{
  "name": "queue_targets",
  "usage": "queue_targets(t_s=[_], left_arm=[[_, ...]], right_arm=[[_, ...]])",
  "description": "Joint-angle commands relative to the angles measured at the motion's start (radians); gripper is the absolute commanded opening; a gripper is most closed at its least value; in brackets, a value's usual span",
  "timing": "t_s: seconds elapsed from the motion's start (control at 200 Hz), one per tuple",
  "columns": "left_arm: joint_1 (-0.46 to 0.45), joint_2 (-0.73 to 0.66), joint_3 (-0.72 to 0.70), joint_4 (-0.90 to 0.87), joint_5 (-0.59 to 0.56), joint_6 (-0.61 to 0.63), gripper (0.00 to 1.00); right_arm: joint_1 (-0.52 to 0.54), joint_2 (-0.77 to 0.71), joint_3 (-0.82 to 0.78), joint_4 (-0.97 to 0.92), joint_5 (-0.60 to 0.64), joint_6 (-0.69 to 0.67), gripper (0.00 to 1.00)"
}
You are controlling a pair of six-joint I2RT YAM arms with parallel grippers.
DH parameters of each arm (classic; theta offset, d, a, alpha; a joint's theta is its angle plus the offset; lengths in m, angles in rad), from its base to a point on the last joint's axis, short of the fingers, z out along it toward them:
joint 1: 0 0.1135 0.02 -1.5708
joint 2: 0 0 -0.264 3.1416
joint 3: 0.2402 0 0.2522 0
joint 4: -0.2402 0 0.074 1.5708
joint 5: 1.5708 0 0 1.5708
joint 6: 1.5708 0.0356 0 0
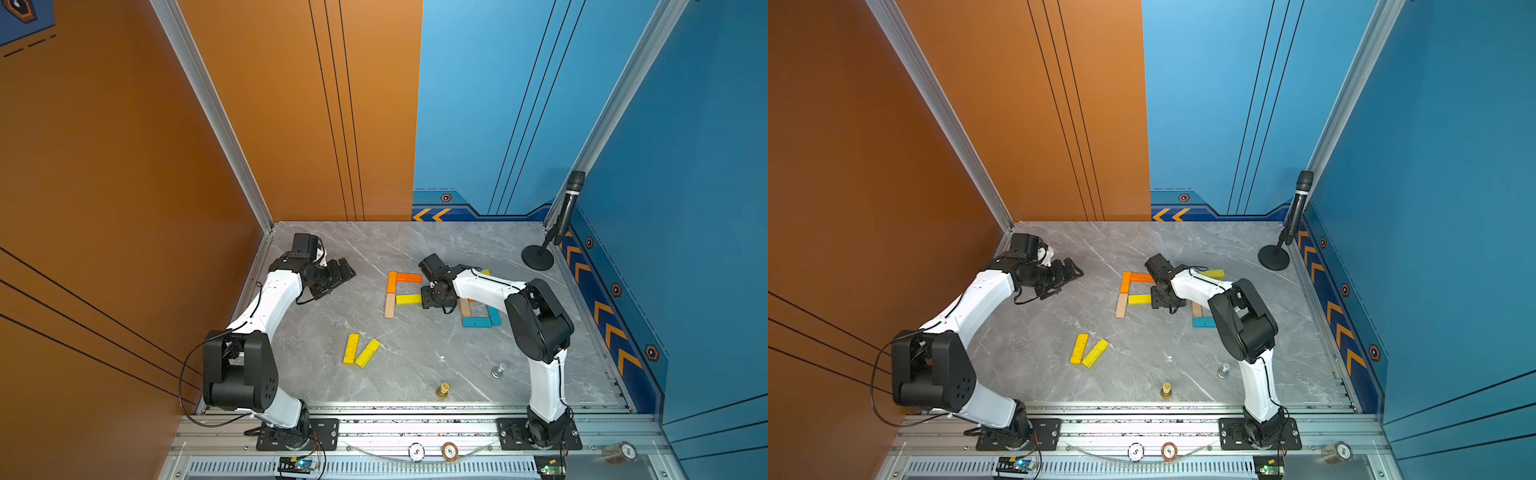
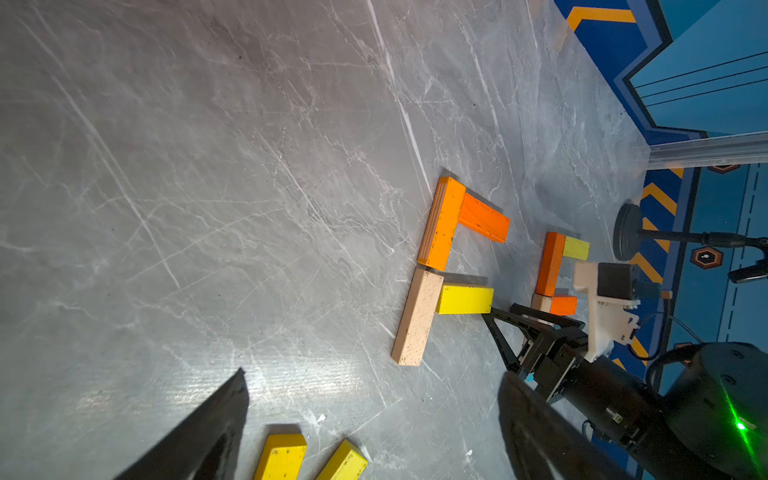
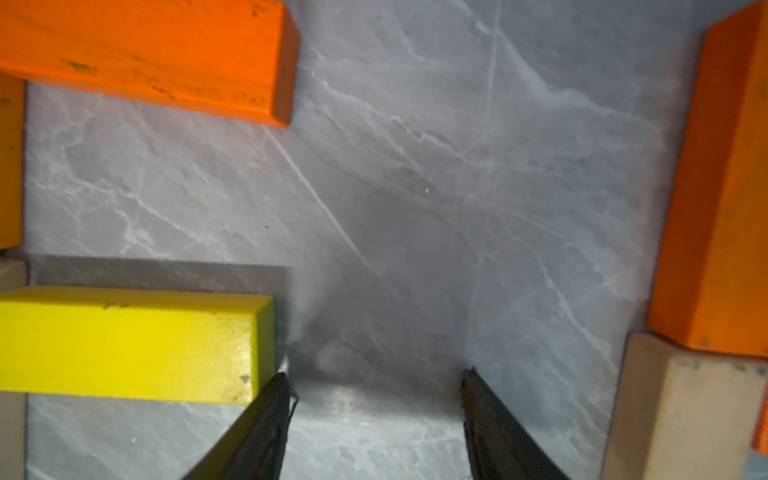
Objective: Assemble the number 6 with building blocks
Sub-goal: Assemble the building block at the center of the board.
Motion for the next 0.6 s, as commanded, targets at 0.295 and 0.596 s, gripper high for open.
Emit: queue_targets(t_s=[0.295,0.596], left_arm=[[-0.009,0.011,-0.009,0.007,0.015,-0.006,0.94],[-0.01,0.013,-0.008,0.007,0.014,-0.006,0.94]], right_arm=[[0.01,0.016,-0.037,-0.075,-0.04,0.038,0.68],[0.014,0.008,-0.047,-0.078,-0.04,0.04,0.68]])
